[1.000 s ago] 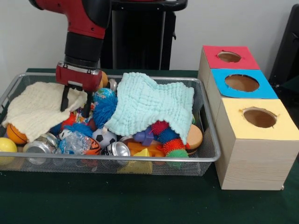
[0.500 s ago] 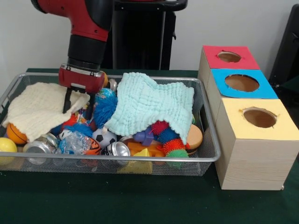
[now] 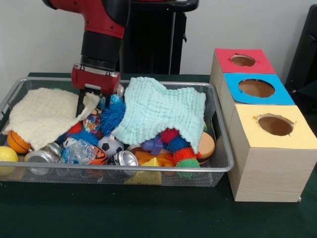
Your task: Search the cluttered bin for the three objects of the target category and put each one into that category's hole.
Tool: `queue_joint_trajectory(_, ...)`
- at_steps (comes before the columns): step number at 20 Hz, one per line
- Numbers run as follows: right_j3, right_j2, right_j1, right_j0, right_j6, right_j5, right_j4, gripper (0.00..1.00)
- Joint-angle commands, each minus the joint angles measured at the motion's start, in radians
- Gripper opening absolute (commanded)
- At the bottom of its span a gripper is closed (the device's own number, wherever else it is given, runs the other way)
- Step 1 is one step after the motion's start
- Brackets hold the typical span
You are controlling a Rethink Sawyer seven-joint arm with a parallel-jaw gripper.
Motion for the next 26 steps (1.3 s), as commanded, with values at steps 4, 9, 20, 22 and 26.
queue_joint_trajectory(4, 0.022, 0.085, -0.023, 0.05, 0.225, -0.012, 0.027, 1.0)
queue_joint_trajectory(9, 0.0, 0.084, -0.004, 0.052, 0.221, -0.013, 0.026, 1.0)
queue_joint_trajectory(20, 0.003, 0.082, -0.014, 0.028, 0.21, -0.003, 0.002, 1.0)
queue_joint_trajectory(22, 0.003, 0.084, -0.014, 0.022, 0.209, -0.002, -0.001, 1.0)
queue_joint_trajectory(26, -0.011, 0.068, -0.011, 0.031, 0.191, 0.002, -0.005, 1.0)
